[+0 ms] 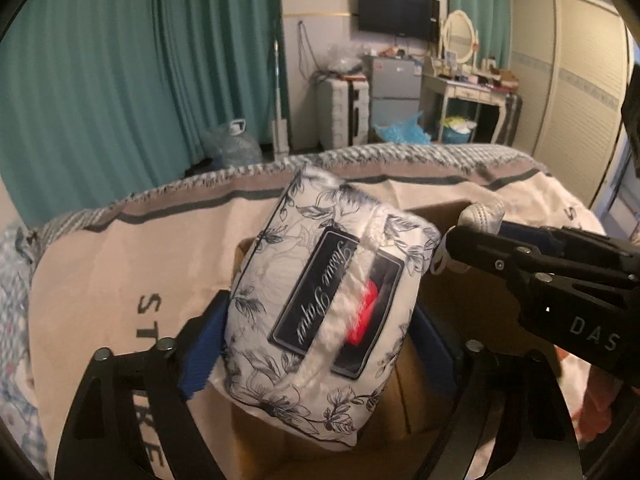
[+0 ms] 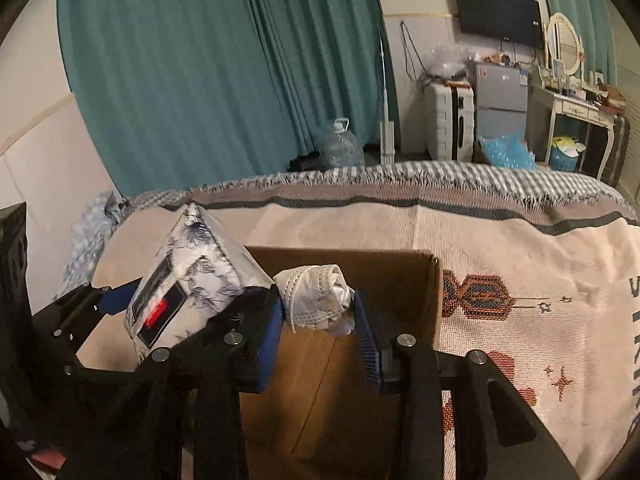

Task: Organize soft objects
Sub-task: 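Carry the floral pack with the left tool into the box while the right tool drops the sock in, then lift both open tools out of the box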

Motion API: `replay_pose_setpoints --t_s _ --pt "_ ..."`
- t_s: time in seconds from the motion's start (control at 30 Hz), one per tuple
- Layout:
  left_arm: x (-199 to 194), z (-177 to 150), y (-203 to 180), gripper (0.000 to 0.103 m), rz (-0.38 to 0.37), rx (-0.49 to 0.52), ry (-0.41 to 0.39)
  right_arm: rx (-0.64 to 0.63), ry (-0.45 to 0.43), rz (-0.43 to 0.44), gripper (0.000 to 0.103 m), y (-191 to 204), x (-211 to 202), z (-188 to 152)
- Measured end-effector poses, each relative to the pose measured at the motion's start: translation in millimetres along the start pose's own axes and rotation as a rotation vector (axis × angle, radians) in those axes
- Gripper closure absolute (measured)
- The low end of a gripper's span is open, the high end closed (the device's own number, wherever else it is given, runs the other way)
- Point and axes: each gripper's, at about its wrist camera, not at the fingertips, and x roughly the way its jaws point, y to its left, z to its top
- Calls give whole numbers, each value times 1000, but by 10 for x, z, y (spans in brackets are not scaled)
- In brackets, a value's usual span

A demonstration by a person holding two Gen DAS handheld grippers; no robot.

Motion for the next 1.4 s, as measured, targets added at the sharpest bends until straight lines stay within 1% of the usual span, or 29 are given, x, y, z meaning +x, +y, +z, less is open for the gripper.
replay_pose_setpoints --t_s 0.03,0.07,0.1,0.13,0.23,0.37,0.47,0.6,0.63,0.67,0.7,0.77,0.83,0.93,1.07,1.17,1.23,1.27,1.33,1.4 --pt "21 -11 -17 15 -4 9 2 -5 1 -10 55 -15 26 -6" --pt "36 0 -47 15 -6 17 5 -7 2 -22 49 -40 42 -16" --pt "24 -9 -66 15 -4 30 7 -5 0 -26 39 -50 38 -21" --pt "9 -5 -74 15 5 41 5 2 -4 -26 35 -59 14 -25" --pt "-102 47 -86 15 37 53 -4 20 -21 -25 34 -77 -149 10" --pt "-497 129 -17 15 27 29 -38 9 -59 -49 34 -11 -591 82" --pt "-965 191 25 15 34 15 -86 -14 -91 -84 34 97 -1040 137" --pt "-1728 225 82 15 55 15 -188 -51 -142 -113 31 305 -1760 170" --pt "-1947 218 108 13 64 13 -213 -61 -149 -117 30 351 -1896 160" --pt "-2091 204 139 10 66 9 -227 -77 -156 -122 30 423 -2078 142" --pt "-2312 174 170 9 68 1 -251 -90 -164 -129 29 482 -2235 119" --pt "-2561 115 211 8 65 -11 -273 -110 -176 -142 26 605 -2560 31" --pt "-2824 5 263 8 64 -22 -284 -118 -186 -149 17 700 -2824 -73" --pt "-3062 -213 272 8 70 -20 -278 -122 -192 -170 7 833 -3140 -273" --pt "-3188 -578 207 8 103 7 -267 -120 -159 -151 7 945 -3256 -541" --pt "-3107 -879 176 8 71 -10 -220 -121 -131 -153 7 1022 -3183 -830" --pt "-2901 -1106 175 8 51 -34 -154 -121 -89 -136 7 1044 -3042 -1063" --pt "-2870 -1181 164 8 54 -41 -138 -119 -58 -136 7 1059 -2910 -1223" --pt "-2630 -1414 164 8 56 -59 -74 -108 -26 -143 7 1063 -2716 -1477" --pt "-2449 -1635 179 8 71 -73 -30 -107 32 -133 7 1061 -2433 -1754"
